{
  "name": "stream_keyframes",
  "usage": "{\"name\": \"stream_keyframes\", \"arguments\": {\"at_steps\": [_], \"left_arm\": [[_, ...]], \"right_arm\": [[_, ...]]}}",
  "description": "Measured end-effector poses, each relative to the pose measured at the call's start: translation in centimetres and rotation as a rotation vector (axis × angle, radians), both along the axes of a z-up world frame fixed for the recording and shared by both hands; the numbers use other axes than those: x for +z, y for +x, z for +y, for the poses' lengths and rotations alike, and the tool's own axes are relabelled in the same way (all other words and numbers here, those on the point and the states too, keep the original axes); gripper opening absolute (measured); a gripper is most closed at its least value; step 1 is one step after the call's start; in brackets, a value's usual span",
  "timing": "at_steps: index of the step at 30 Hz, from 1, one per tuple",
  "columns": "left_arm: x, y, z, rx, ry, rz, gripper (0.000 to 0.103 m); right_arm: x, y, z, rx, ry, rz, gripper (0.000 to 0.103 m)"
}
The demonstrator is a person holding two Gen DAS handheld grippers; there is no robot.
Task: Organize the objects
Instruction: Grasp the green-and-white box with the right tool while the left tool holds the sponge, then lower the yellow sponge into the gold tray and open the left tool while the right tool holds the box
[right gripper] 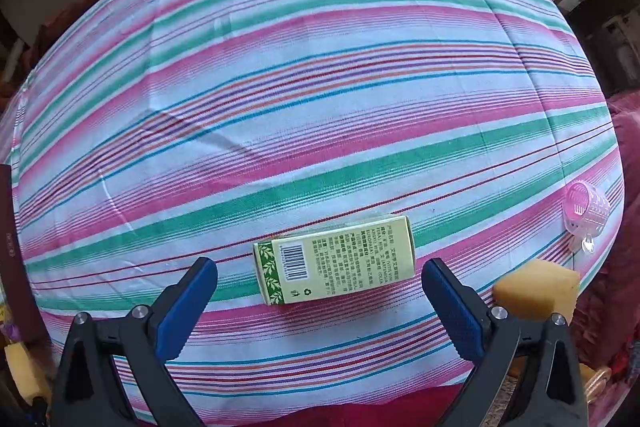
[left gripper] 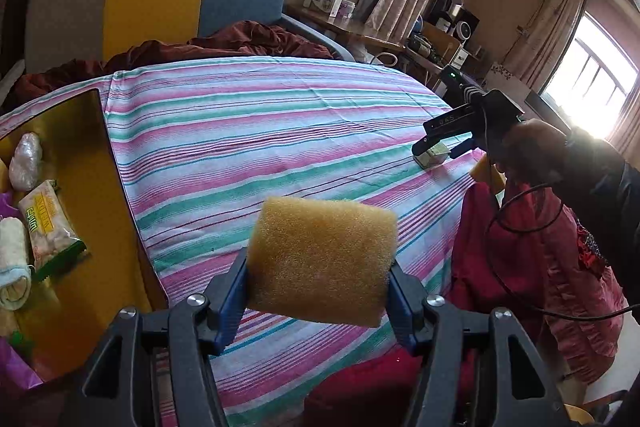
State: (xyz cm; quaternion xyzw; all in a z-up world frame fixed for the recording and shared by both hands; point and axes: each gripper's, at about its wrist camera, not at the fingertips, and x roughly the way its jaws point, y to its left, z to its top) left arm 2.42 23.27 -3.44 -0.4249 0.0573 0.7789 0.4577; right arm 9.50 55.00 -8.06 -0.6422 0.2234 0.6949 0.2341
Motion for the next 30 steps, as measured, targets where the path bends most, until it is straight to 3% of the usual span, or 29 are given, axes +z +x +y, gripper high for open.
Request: {"name": "stream_keyframes", "arguments": {"at_steps": [2, 3, 5, 8, 14, 20, 25, 30], "left_arm": [[0.1, 0.2, -0.1, 0.001, 0.003, 0.003, 0.061], [0.3, 0.3, -0.2, 0.003, 0.005, 0.007, 0.061], [0.5, 0.3, -0.5, 0.007, 0.010, 0.015, 0.061], [1.0, 0.3, -1.3, 0.021, 0.021, 0.021, 0.061], [1.7, -0.2, -3.2, 0.083, 0.037, 0.031, 0.061], [2.7, -0.7, -6.4, 0.177, 0.032, 0.069, 0.061], [3.3, -1.7, -10.1, 0.307, 0.019, 0.104, 0.061], [3.8, -3.0, -13.7, 0.463, 0.008, 0.133, 0.061]], "right_arm": [[-0.1, 0.0, 0.3, -0.003, -0.009, 0.012, 0.079], [-0.2, 0.0, 0.4, 0.000, -0.007, 0.007, 0.075], [-0.1, -0.2, 0.0, 0.027, 0.021, -0.010, 0.075], [1.6, -0.8, -1.1, 0.063, 0.087, 0.046, 0.075], [4.5, -4.1, -6.6, 0.114, 0.045, 0.303, 0.076], [3.6, -7.8, -14.8, 0.209, 0.055, 0.503, 0.075], [1.2, -9.8, -19.6, 0.321, 0.133, 0.453, 0.075], [0.5, -9.7, -20.4, 0.353, 0.128, 0.430, 0.075]]}}
